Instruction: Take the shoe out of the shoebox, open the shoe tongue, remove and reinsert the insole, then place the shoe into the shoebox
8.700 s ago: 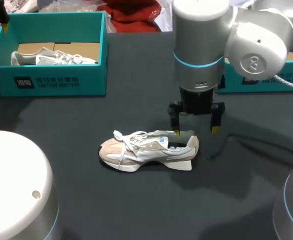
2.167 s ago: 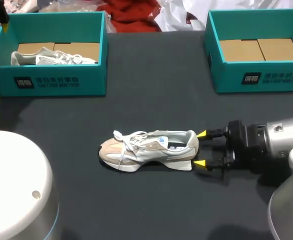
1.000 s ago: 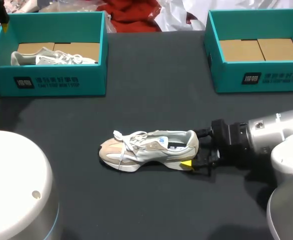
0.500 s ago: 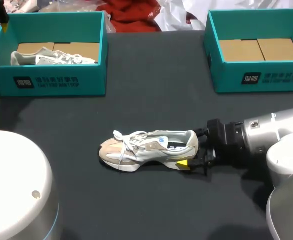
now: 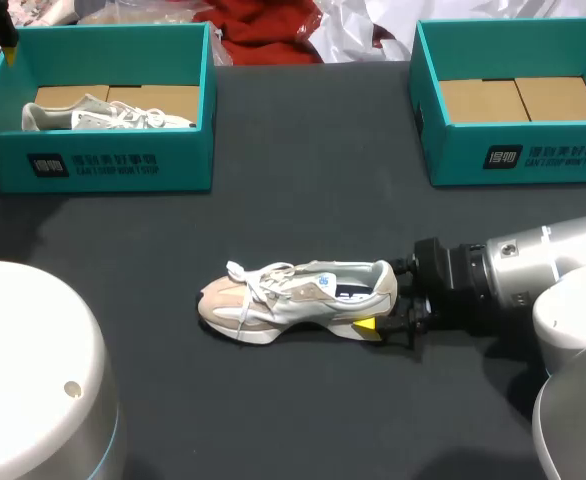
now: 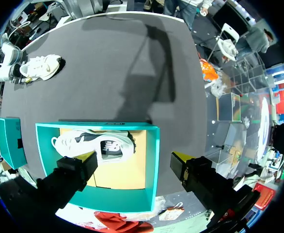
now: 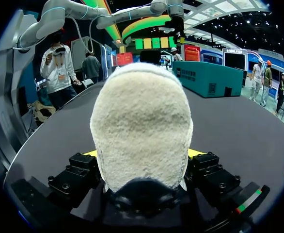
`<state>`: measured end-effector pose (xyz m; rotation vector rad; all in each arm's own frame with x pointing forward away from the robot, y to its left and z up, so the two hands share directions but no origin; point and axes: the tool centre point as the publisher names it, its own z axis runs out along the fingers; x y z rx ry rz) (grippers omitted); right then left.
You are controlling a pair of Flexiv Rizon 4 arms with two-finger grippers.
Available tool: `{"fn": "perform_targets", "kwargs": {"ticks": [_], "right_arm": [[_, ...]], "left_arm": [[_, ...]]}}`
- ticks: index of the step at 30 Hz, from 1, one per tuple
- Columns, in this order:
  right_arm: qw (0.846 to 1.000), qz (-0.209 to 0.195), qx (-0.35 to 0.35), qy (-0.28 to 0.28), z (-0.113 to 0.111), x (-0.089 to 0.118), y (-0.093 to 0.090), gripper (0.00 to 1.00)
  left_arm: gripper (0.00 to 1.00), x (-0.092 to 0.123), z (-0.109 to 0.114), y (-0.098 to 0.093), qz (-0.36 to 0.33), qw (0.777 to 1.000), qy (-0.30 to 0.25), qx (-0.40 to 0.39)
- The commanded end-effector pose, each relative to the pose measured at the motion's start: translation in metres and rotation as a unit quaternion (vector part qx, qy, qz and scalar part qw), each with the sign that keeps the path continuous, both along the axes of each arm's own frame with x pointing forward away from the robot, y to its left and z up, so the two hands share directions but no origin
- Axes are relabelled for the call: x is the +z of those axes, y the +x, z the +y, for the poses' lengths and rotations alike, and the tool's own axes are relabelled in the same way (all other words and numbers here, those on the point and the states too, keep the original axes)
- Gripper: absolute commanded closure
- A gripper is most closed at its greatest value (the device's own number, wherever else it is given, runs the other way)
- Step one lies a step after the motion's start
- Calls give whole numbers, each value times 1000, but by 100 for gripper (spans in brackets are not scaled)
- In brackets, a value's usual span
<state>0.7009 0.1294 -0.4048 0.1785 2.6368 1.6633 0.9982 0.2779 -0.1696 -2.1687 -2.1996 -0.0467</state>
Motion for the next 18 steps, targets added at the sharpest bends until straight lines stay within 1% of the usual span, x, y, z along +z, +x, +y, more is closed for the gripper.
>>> {"fn": "perform_targets", "kwargs": {"ticks": [1, 11, 18], "right_arm": [[1000, 0, 7, -6, 1, 0, 0, 100], [1000, -5, 16, -13, 2, 2, 1, 100], [1000, -6, 13, -8, 2, 1, -1, 100]], "left_arm": [[0, 0, 0, 0, 0, 1000, 1, -1], [0, 0, 0, 0, 0, 1000, 1, -1], [0, 0, 0, 0, 0, 1000, 1, -1]]}}
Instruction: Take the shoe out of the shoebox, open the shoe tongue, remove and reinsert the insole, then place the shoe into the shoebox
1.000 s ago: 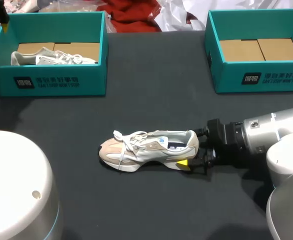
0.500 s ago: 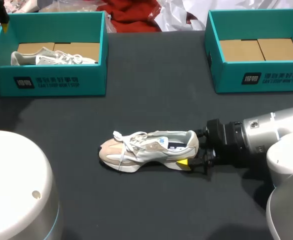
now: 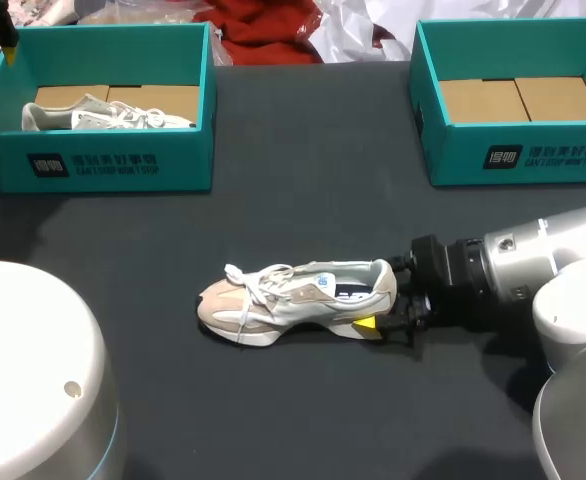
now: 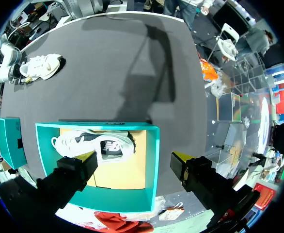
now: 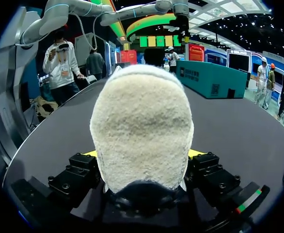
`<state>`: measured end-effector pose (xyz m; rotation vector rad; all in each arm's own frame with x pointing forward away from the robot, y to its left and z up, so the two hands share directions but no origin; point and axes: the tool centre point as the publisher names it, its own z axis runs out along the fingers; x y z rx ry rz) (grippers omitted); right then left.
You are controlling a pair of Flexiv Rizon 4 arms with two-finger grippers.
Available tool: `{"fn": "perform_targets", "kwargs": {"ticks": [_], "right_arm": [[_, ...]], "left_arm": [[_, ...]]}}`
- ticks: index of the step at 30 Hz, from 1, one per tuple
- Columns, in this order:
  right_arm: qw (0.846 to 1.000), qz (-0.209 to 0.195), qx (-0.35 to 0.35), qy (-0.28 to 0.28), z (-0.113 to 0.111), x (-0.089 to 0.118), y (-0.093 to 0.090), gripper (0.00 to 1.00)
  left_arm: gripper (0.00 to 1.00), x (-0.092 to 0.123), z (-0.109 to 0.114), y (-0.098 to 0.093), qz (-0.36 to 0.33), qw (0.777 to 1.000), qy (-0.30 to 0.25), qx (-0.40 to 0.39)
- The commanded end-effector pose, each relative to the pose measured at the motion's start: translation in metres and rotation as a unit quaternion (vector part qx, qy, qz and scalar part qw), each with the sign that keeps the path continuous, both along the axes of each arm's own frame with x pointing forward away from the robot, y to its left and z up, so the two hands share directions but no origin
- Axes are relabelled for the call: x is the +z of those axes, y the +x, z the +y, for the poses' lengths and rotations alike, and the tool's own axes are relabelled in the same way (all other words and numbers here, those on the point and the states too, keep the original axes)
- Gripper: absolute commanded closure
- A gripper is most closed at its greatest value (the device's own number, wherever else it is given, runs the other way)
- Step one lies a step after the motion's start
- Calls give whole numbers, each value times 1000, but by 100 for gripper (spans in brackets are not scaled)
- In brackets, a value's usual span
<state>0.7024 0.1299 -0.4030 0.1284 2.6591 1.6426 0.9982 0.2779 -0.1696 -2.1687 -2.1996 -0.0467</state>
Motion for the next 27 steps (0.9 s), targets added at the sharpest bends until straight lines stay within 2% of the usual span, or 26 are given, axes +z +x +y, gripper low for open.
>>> {"fn": "perform_targets", "kwargs": {"ticks": [1, 16, 18, 21, 23, 27], "right_arm": [[1000, 0, -2, 1, 1, 0, -2, 100], [1000, 0, -2, 1, 1, 0, -2, 100], [1000, 0, -2, 1, 1, 0, -2, 100], [1000, 0, -2, 1, 1, 0, -2, 100], [1000, 0, -2, 1, 1, 0, -2, 100], [1000, 0, -2, 1, 1, 0, -2, 100]], "left_arm": [[0, 0, 0, 0, 0, 1000, 1, -1], [0, 0, 0, 0, 0, 1000, 1, -1], [0, 2, -7, -9, -7, 1000, -5, 16], [0, 0, -18, -22, 13, 995, -4, 101], [0, -4, -24, -30, 47, 981, 15, 188], [0, -9, -32, -50, 68, 961, 30, 265]]}}
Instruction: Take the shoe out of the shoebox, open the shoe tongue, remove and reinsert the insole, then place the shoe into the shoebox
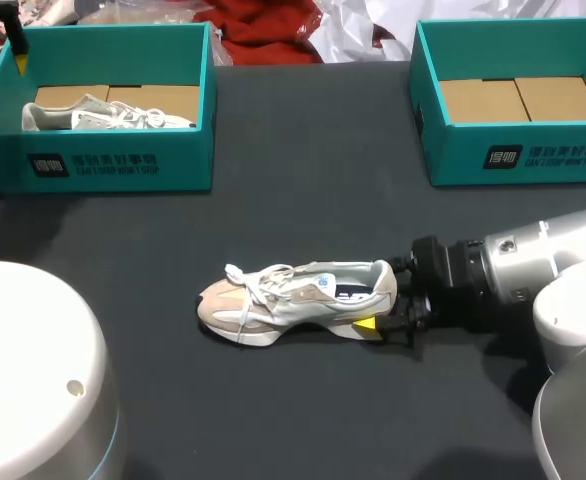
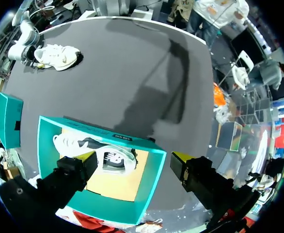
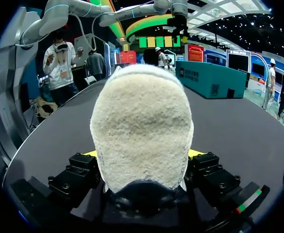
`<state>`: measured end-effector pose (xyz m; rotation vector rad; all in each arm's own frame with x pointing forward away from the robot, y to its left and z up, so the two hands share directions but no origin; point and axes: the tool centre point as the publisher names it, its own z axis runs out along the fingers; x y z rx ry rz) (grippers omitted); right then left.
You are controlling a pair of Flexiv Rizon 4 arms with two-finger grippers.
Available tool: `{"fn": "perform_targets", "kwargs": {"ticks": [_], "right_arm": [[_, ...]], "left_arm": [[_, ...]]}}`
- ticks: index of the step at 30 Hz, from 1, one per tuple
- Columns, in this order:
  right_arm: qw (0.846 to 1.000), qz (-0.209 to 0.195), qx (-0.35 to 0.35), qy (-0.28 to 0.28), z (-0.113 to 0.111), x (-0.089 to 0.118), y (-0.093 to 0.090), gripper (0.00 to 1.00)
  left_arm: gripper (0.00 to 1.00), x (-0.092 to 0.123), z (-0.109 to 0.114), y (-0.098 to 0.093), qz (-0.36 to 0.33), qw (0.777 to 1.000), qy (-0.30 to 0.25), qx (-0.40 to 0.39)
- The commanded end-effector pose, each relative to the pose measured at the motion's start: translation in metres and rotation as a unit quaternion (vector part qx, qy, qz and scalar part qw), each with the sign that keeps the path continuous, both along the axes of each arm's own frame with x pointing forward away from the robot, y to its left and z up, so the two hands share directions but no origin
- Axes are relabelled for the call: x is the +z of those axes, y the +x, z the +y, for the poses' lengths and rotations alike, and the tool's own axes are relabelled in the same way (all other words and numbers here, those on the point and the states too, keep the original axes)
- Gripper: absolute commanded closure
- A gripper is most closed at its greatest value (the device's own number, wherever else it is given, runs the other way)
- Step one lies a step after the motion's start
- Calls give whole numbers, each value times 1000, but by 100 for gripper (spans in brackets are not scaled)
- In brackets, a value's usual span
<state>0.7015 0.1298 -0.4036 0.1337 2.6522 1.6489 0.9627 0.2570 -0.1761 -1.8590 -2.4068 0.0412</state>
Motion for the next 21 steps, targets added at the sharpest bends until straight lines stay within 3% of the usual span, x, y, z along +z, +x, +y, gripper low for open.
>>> {"fn": "perform_targets", "kwargs": {"ticks": [1, 4, 6, 19, 21], "right_arm": [[1000, 0, 0, -2, 1, 0, -2, 100], [1000, 0, 0, -2, 1, 0, -2, 100], [1000, 0, 0, -2, 1, 0, -2, 100], [1000, 0, 0, -2, 1, 0, -2, 100], [1000, 0, 0, -2, 1, 0, -2, 100]], "left_arm": [[0, -5, -15, -23, 35, 982, 45, 181], [0, -8, -26, -40, 42, 966, 41, 251], [0, -7, -35, -53, 49, 968, 35, 245], [0, -7, -35, -53, 49, 968, 35, 245], [0, -3, -48, -66, 64, 959, 17, 275]]}}
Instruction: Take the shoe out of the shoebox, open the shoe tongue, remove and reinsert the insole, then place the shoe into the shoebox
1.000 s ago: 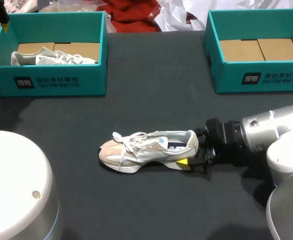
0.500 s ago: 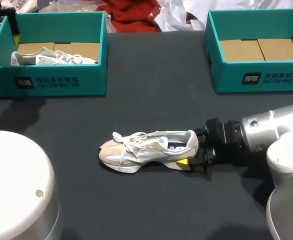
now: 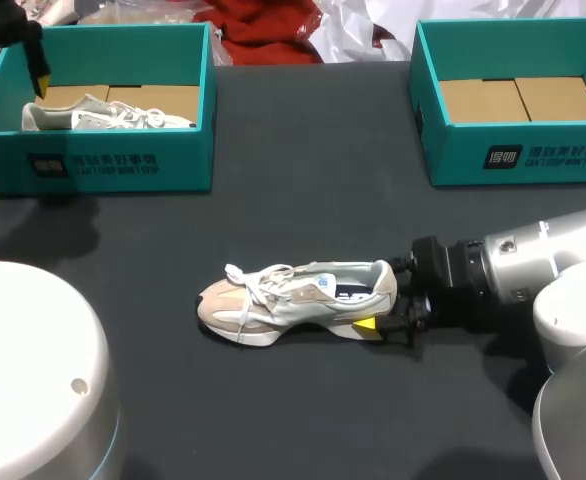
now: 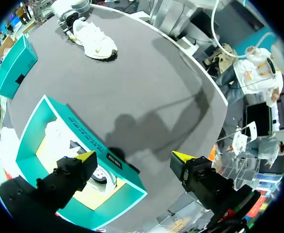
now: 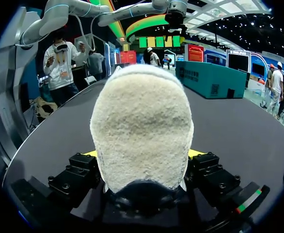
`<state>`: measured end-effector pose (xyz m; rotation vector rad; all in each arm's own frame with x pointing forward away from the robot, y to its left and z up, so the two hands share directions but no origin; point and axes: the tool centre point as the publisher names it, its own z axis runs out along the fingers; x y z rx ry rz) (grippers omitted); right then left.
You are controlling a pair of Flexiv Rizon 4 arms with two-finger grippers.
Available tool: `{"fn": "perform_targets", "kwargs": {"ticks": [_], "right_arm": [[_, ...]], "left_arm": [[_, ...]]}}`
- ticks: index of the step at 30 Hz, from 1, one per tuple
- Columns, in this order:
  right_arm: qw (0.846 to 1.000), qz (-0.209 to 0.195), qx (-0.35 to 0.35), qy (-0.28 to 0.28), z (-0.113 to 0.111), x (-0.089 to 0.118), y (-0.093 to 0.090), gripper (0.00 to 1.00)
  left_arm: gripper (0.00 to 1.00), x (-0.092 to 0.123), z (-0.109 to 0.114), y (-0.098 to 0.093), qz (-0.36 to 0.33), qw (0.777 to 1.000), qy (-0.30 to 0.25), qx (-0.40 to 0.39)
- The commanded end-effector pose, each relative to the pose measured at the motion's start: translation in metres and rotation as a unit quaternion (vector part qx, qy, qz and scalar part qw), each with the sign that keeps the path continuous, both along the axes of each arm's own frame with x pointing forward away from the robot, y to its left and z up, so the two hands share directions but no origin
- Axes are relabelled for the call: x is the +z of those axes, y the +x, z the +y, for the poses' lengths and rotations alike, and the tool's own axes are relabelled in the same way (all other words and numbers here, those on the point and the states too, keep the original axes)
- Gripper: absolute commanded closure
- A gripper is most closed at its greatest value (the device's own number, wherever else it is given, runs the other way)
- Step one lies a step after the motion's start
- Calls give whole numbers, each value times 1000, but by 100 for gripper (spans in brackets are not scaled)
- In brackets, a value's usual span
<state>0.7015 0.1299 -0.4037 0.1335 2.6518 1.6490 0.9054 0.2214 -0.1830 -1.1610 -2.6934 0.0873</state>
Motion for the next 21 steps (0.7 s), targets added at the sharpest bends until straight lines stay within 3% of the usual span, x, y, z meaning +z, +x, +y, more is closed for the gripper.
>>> {"fn": "perform_targets", "kwargs": {"ticks": [1, 5, 10, 21], "right_arm": [[1000, 0, 0, -2, 1, 0, -2, 100], [1000, 0, 0, -2, 1, 0, -2, 100], [1000, 0, 0, -2, 1, 0, -2, 100], [1000, 0, 0, -2, 1, 0, -2, 100]], "left_arm": [[0, 4, -18, -16, 5, 999, -16, 47], [0, 7, -64, -51, -64, 976, 26, 207], [0, 0, -105, -78, -21, 921, 70, 382], [0, -1, -111, -82, -33, 919, 76, 385]]}}
